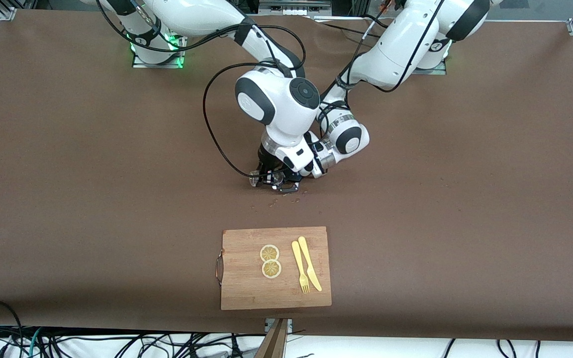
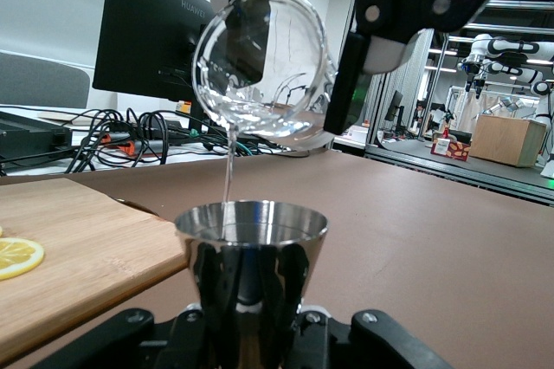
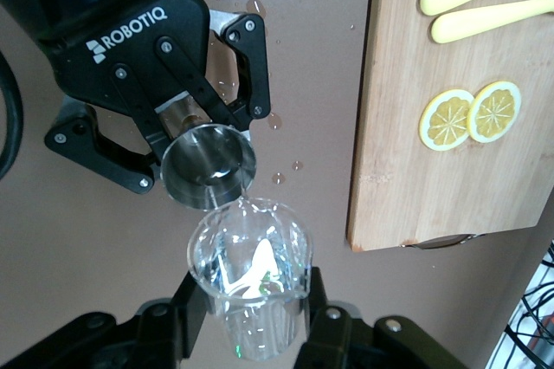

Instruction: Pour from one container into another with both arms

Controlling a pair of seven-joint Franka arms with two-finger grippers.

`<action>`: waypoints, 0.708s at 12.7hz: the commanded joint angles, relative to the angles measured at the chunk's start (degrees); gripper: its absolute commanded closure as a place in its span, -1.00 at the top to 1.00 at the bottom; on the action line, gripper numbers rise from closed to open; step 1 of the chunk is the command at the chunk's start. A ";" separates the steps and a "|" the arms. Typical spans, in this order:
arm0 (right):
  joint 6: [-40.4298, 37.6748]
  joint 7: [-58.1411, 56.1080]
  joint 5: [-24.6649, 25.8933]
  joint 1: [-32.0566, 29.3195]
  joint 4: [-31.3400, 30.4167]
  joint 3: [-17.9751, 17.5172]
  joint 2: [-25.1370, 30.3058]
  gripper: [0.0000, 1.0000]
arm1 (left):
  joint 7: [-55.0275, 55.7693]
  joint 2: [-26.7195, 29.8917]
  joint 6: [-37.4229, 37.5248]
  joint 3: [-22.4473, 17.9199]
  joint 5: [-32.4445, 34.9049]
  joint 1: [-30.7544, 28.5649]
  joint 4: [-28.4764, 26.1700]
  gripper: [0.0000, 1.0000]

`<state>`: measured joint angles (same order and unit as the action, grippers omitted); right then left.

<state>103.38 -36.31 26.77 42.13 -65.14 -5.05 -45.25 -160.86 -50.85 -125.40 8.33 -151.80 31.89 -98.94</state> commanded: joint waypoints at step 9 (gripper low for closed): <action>1.30 0.28 -18.23 -4.59 1.77 -0.05 1.65 -0.65 | -18.97 -0.65 -0.11 0.82 -13.87 0.37 0.50 -1.00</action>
<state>104.87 -36.12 12.00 38.97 -63.26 -4.89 -45.03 -160.86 -50.89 -125.40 8.21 -151.81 31.88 -98.81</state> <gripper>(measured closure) 0.511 0.903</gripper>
